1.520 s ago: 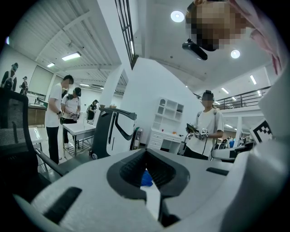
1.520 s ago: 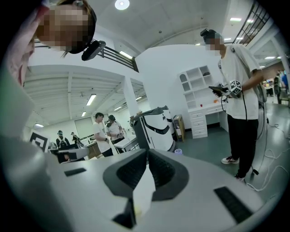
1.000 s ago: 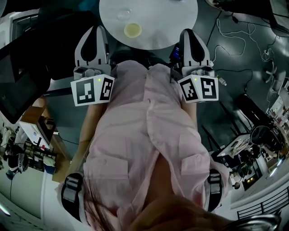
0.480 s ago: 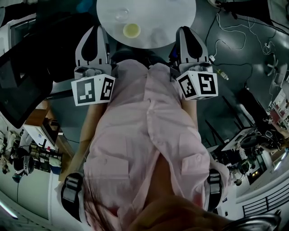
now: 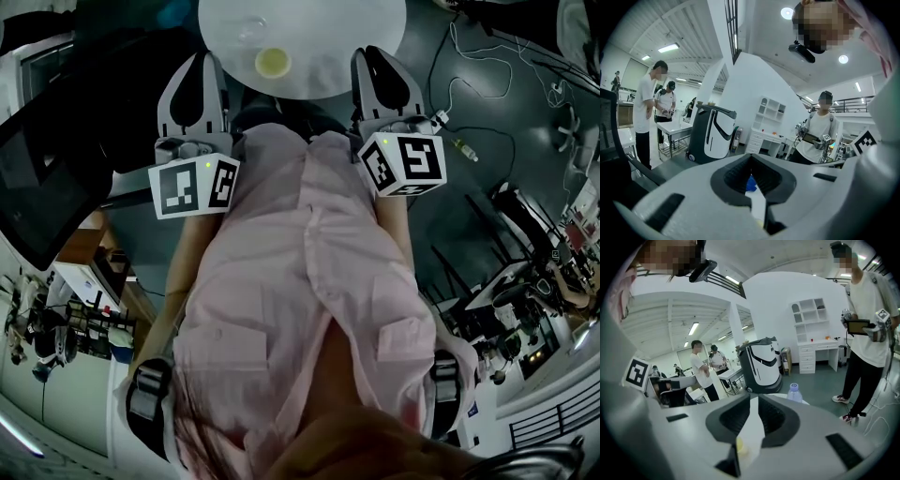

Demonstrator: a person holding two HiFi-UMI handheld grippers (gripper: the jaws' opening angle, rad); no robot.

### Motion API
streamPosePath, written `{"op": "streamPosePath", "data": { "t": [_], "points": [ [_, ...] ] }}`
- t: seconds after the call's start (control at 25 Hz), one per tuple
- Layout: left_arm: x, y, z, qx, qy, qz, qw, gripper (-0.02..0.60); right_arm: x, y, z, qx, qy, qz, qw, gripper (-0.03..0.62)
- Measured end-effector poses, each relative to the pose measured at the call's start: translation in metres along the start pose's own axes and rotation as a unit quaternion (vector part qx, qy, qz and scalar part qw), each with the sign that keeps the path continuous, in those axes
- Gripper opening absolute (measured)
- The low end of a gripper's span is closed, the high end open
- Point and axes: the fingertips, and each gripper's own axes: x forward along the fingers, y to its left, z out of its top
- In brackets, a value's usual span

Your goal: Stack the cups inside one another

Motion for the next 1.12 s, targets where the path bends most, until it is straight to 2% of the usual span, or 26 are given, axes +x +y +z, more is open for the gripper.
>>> {"op": "streamPosePath", "data": {
  "t": [0.44,0.76,1.12],
  "points": [
    [0.001,0.013,0.001,0.001,0.004,-0.004,1.0,0.015,0.016,0.014,-0.014,-0.017,0.028,0.008,0.999,0.04],
    [0.001,0.021,0.002,-0.004,0.005,0.003,1.0,0.015,0.038,0.021,-0.022,-0.03,0.049,0.022,0.998,0.064],
    [0.003,0.026,0.002,-0.008,0.006,0.005,0.9999,0.015,0.071,0.033,-0.047,-0.058,0.103,0.049,0.992,0.066]
  ]
}}
